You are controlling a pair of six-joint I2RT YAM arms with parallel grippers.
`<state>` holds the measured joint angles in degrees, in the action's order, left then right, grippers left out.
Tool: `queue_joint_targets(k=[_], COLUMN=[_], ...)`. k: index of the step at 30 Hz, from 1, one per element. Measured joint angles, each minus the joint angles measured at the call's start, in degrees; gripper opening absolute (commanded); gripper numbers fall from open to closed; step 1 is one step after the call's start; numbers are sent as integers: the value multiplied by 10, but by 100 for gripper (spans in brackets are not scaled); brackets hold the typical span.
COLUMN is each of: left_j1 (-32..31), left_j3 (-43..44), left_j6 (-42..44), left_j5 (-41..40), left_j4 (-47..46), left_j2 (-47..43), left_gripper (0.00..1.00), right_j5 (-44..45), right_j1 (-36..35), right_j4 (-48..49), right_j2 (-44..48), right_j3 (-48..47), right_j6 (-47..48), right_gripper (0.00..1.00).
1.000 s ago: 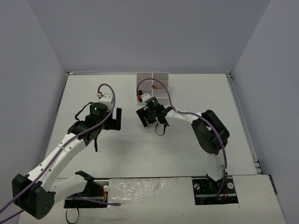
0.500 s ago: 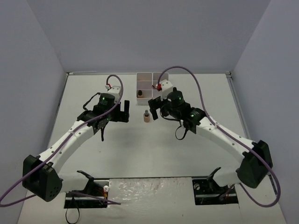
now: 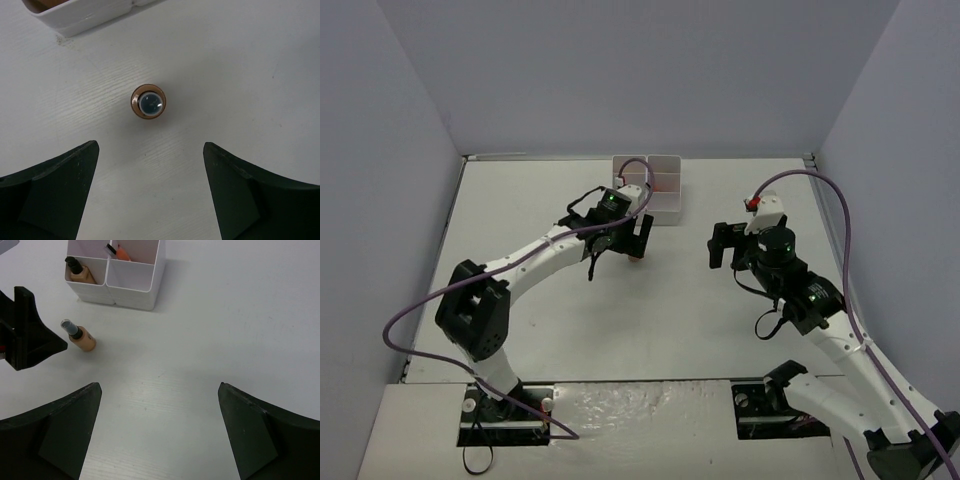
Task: Organize the makeup
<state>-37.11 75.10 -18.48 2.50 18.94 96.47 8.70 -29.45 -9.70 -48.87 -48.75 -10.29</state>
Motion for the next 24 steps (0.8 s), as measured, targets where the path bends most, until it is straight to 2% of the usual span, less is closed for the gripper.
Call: queue_joint_targets(k=[3,11,24], left_j1=[-6,-9,-11], left_j3=[18,52,79], left_j6=[-1,-4,-16], left_j5=[-5,-20,-35], left_j4=[-1,0,-3], left_j2=[33,87,130], left_gripper=[76,54,47], right_j5=[1,0,-1], right_j1=[0,0,0], right_j4=[-15,-31,-39], right_j2=[11,10,3], right_j3=[7,12,12], right_j6=[-8,-11,-4], right_gripper=[100,100,100])
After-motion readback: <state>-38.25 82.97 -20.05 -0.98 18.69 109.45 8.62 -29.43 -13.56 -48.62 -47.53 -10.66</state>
